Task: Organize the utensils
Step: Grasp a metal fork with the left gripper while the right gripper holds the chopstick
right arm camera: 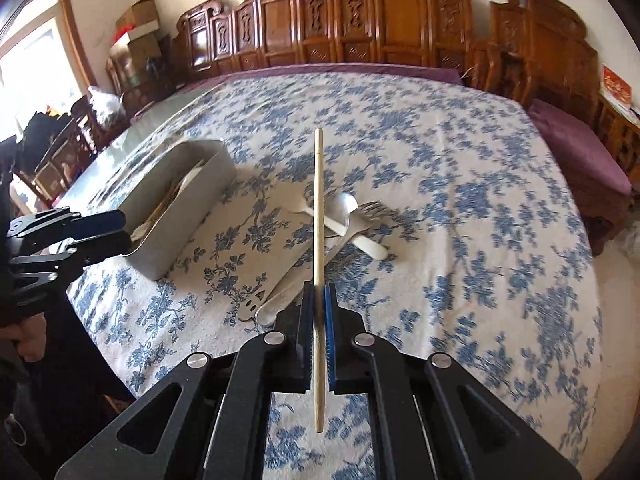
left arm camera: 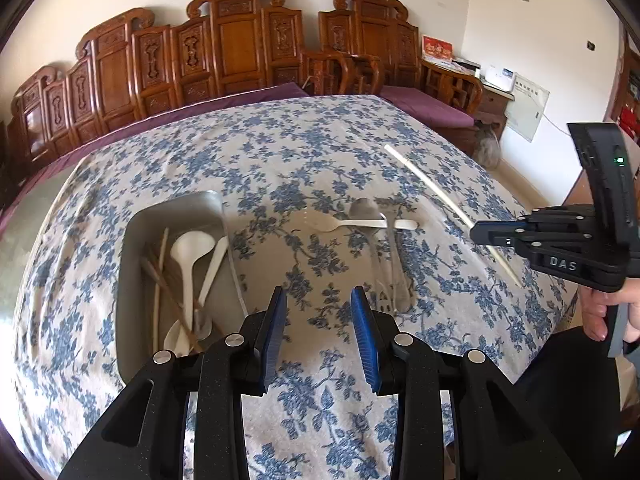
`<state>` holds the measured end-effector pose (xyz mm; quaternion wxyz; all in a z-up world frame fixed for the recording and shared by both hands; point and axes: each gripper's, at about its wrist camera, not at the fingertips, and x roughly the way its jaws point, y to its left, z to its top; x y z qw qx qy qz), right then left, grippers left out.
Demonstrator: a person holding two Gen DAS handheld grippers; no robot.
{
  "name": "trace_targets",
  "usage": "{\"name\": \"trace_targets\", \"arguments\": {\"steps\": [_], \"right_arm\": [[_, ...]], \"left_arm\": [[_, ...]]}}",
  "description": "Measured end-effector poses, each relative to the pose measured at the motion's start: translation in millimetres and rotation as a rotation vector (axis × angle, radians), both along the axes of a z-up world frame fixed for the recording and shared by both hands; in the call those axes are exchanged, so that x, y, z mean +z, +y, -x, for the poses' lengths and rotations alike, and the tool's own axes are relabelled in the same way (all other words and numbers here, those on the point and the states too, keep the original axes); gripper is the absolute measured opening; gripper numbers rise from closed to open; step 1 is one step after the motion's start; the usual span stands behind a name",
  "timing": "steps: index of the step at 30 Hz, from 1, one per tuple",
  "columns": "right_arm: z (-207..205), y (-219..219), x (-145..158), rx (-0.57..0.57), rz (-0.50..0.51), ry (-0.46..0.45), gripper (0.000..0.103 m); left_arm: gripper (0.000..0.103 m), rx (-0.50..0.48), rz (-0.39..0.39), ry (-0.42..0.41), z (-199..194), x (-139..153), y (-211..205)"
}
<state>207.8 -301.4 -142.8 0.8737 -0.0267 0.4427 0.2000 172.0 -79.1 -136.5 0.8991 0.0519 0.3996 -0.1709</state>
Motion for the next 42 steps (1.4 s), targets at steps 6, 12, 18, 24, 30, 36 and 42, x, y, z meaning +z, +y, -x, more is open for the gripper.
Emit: {"name": "trace_targets", "arguments": {"steps": [6, 12, 18, 24, 30, 36, 42], "right_arm": [[0.5, -24.1, -2.9, -0.07, 0.007, -0.004, 0.006], [-4.5, -48.8, -11.8, -0.128, -0.011, 0.017, 0.006], [-8.1, -61.6, -17.8, -0.152, -0.02, 0.031, 0.006], [-11.6, -69.6, -24.0, -0.169, -0.033, 0.049, 0.006], [-14.4, -71.5, -25.7, -0.172, -0.04, 0.052, 0.006], [-14.9, -73.3, -24.2, -0.173, -0.044, 0.049, 0.006], [-14.2, -72.1, -23.8, -0.172, -0.045, 0.05, 0.006]], "left_arm": [[0.031, -0.031, 0.007, 0.022, -18.5, -1.0, -21.5], [0.031, -0.069, 0.015, 0.062, -46.2, -11.6, -51.6], [0.03, -0.105, 0.0, 0.104, -71.6, -29.0, -86.9], [0.021, -0.13, -0.037, 0.149, -96.2, -53.7, -116.9], [0.018, -0.126, -0.063, 0.181, -115.6, -73.7, -130.7], [0.018, -0.107, -0.091, 0.21, -125.3, -88.0, -133.1], [0.009, -0.112, -0.122, 0.2, -126.9, -89.3, -137.0]]}}
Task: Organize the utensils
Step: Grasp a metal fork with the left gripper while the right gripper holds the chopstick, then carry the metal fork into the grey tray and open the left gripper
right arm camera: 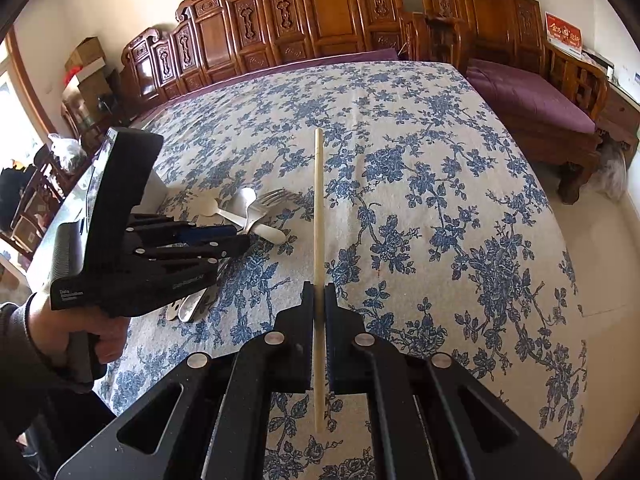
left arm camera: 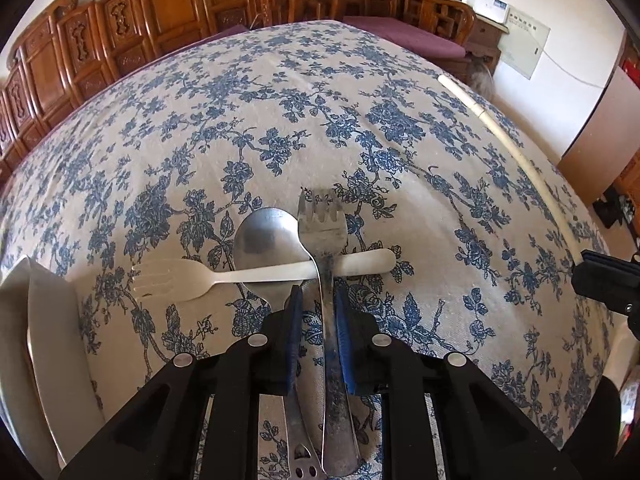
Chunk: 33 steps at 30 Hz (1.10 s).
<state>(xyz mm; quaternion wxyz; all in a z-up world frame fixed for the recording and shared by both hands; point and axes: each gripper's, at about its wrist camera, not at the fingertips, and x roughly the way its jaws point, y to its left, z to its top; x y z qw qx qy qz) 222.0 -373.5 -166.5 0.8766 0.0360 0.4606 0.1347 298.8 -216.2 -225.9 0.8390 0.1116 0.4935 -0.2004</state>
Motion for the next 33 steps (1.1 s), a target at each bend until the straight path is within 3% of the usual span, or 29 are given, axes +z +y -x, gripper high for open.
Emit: {"name": "trace_targets", "arguments": {"steps": [5, 18, 33], "right_arm": [[0.1, 0.6, 0.3, 0.001, 0.0, -0.004, 0.006], [8.8, 13.6, 20.8, 0.027, -0.001, -0.05, 0.006], [18.1, 65.3, 46.8, 0.117, 0.0, -0.096, 0.006]], "left_arm": [[0.006, -0.011, -0.01, 0.019, 5.0, 1.4, -2.8], [0.006, -0.01, 0.022, -0.085, 47.5, 49.1, 20.4], [0.006, 0.071, 0.075, -0.176, 81.7, 114.0, 93.1]]}}
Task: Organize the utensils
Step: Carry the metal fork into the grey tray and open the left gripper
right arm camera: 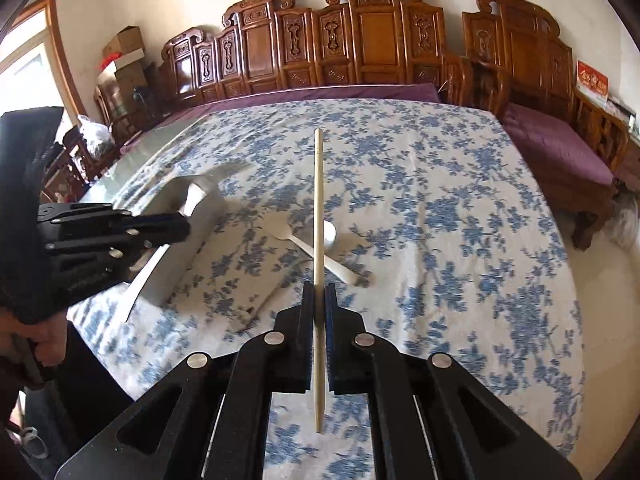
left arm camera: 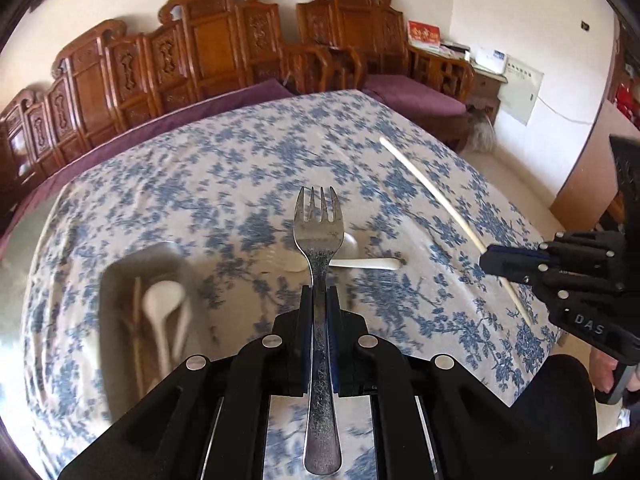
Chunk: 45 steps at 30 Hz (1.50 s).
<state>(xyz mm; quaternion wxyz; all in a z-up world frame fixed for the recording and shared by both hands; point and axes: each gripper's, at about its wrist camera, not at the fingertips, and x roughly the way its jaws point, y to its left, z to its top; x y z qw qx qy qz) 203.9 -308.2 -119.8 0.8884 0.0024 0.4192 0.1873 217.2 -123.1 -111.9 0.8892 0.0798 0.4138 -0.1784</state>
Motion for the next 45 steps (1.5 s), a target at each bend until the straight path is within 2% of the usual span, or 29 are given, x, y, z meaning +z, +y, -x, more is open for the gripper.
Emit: {"name": "trace_targets", "arguments": {"steps": [5, 9, 15, 21, 33, 42, 45], "right_arm": [[-7.0, 24.6, 1.1, 0.016, 0.016, 0.005, 0.006], [-12.2, 46.7, 0.6, 0.035, 0.018, 0.006, 0.006], [-26.0, 81.9, -7.8, 0.072, -0.008, 0.031, 0.006], [-39.0, 113.4, -15.9, 0.111, -0.007, 0.048, 0.006], [-40.5, 131.8, -20.6, 0.137, -0.019, 0.062, 0.006], [-36.5, 137.5, -21.6, 0.147, -0.021, 0.065, 0.006], [-34.3, 141.8, -19.5, 0.153, -0.017, 0.062, 0.006]], "left_arm": [[0.006, 0.039, 0.026, -0.025, -3.2, 14.3, 37.3], [0.006, 0.074, 0.04, -0.024, -8.9, 12.0, 68.2], [0.006, 0.145, 0.039, 0.017, -31.8, -10.2, 114.4], [0.006, 0.198, 0.024, 0.06, -50.4, -35.6, 142.5], [0.006, 0.247, -0.024, 0.153, -70.7, -79.7, 153.7], [0.006, 0.233, -0.042, 0.211, -74.9, -90.5, 146.3], [0.008, 0.239, -0.037, 0.205, -72.6, -85.5, 148.6]]}}
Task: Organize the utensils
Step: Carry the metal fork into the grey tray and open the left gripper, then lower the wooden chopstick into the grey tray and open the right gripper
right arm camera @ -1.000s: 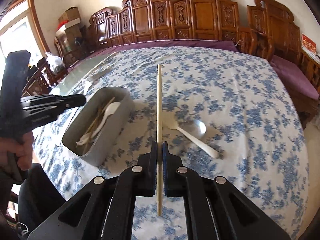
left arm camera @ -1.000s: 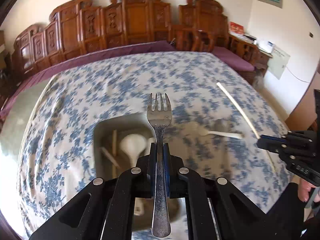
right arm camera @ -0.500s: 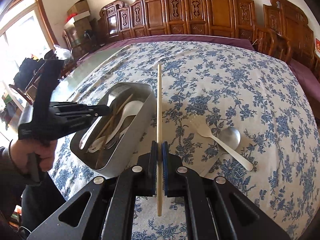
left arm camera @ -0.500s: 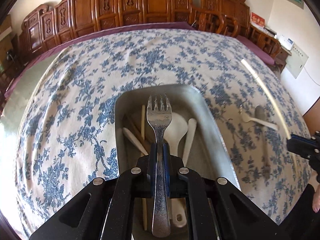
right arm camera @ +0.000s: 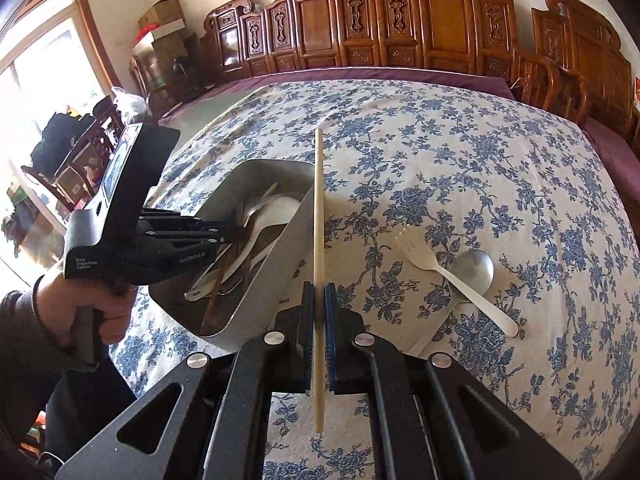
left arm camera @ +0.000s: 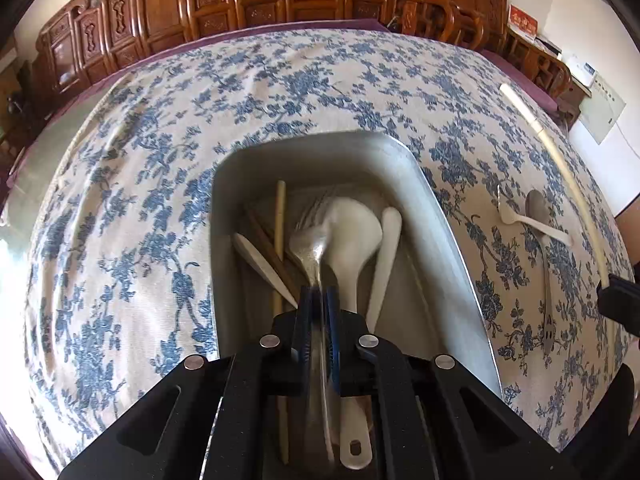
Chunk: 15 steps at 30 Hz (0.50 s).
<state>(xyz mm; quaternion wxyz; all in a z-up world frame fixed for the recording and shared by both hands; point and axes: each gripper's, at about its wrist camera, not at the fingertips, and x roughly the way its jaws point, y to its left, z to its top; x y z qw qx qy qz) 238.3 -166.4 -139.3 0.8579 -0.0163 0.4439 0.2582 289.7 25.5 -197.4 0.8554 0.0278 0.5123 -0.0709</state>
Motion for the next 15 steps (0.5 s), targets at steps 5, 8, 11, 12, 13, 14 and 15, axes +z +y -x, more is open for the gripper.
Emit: {"name": "trace_targets", "arguments": {"steps": [5, 8, 11, 12, 13, 14, 15], "right_arm": [[4.0, 8.2, 3.2, 0.008, 0.001, -0.008, 0.006], [7.5, 18.9, 4.1, 0.023, 0.003, -0.013, 0.006], [8.2, 29.4, 2.2, 0.03, -0.001, -0.009, 0.006], [8.2, 34.6, 0.5, 0.033, -0.004, -0.004, 0.006], [8.1, 39.5, -0.8, 0.035, -0.004, 0.001, 0.006], [7.5, 44.1, -1.6, 0.038, -0.005, 0.004, 0.006], [6.0, 49.9, -2.8, 0.041, -0.008, 0.009, 0.006]], "left_arm": [[0.008, 0.009, 0.018, -0.035, 9.4, 17.0, 9.0], [0.008, 0.016, 0.035, -0.073, 21.1, 32.8, 19.0], [0.008, 0.027, 0.043, -0.103, 31.8, 44.4, 28.5], [0.008, 0.031, 0.049, -0.111, 35.5, 48.0, 32.0], [0.008, 0.034, 0.053, -0.123, 40.5, 52.5, 35.8], [0.008, 0.035, 0.053, -0.133, 44.7, 56.2, 39.0], [0.008, 0.035, 0.051, -0.143, 49.0, 60.0, 42.1]]}}
